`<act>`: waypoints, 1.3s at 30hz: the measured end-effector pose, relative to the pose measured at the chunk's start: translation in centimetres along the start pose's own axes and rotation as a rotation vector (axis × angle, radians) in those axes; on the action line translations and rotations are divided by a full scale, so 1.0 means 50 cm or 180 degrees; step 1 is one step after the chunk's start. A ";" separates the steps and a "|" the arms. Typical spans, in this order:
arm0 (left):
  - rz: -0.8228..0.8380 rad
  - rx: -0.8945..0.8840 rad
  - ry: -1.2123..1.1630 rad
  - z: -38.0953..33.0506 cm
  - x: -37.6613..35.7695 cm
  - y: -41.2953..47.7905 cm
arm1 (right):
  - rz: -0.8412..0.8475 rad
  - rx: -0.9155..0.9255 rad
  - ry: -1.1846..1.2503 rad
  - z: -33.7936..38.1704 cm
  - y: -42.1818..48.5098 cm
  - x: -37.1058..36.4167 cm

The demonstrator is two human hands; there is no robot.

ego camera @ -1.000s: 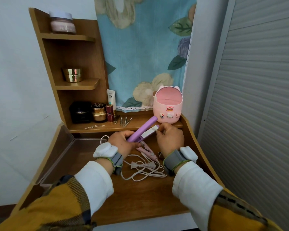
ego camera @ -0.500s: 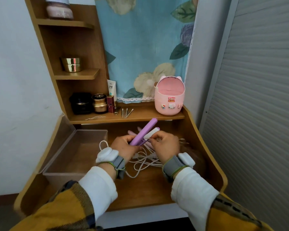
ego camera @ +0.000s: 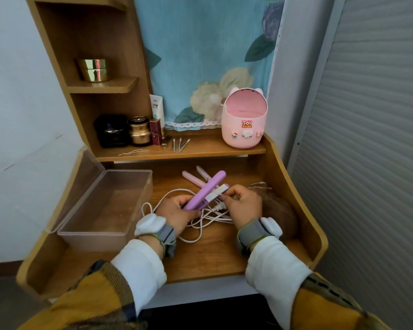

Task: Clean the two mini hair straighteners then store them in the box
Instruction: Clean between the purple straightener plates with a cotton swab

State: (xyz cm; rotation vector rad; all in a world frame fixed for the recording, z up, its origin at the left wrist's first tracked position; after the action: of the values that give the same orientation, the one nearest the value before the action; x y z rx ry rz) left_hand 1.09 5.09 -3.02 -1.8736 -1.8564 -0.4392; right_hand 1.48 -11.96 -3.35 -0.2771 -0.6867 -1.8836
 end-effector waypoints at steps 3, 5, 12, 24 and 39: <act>0.0013 0.0005 0.0019 -0.001 -0.002 -0.001 | 0.0006 0.0000 -0.0138 -0.001 -0.003 0.001; 0.0024 0.0017 0.0058 0.002 -0.002 0.000 | -0.0257 -0.0123 -0.0345 -0.004 0.001 0.011; 0.0118 0.0055 -0.0023 0.013 0.000 0.007 | 0.0323 0.0041 0.0117 0.000 -0.009 -0.009; 0.0292 -0.0004 -0.0072 0.023 0.002 0.010 | 0.0600 0.0737 -0.0582 0.027 -0.024 -0.030; 0.0467 -0.0008 -0.0286 0.020 0.002 0.002 | 0.0776 0.1021 -0.1200 0.055 -0.038 -0.032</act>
State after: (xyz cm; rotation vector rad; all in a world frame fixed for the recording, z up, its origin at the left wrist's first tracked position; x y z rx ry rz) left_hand 1.08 5.73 -3.81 -2.0450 -1.7591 -0.3127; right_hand 0.07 -8.62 -2.52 -0.4912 -1.1418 -1.4748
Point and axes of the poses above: each hand's wrist, its own y-axis towards the middle knuckle, its own x-axis out of the back of the hand, z = x × y, the point moved 3 cm from there along y, towards the middle knuckle, and after that the axes turned 5 degrees about x, right-handed, at the moved point
